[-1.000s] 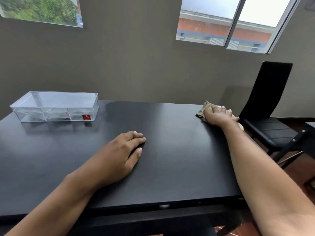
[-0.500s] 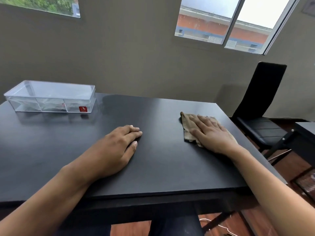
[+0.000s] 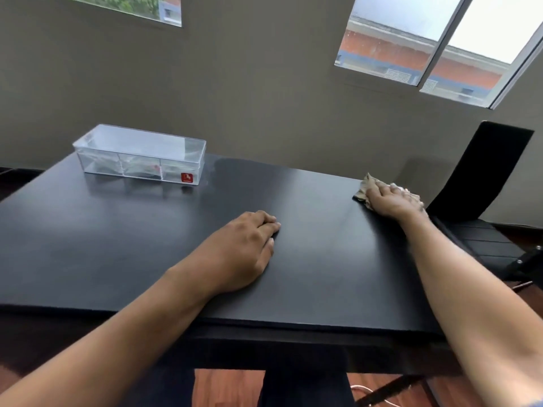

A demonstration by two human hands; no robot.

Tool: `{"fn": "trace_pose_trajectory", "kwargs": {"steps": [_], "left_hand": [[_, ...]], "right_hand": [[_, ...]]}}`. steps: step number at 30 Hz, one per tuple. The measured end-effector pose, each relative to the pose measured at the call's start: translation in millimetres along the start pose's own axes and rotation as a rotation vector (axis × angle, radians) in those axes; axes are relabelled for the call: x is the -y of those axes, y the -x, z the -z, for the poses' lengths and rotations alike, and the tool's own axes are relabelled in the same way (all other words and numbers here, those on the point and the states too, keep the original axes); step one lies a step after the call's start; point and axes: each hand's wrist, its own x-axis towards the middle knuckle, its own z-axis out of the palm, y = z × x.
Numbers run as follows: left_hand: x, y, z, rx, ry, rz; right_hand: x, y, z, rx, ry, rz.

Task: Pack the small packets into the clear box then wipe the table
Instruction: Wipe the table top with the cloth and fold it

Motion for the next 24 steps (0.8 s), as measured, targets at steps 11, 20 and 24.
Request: {"fn": "trace_pose_trajectory", "kwargs": {"steps": [11,20,24], "left_hand": [[1,2,0,-0.016,-0.013,-0.025],[0,0,-1,0.017,-0.038,-0.027],[1,0,0,0.027,-0.027,-0.011]], "right_hand": [[49,122,-25,0.112,0.114,0.648],[-129,134,19,0.025,0.067,0.112],[-96,150,-2,-0.020,0.110,0.109]]}}
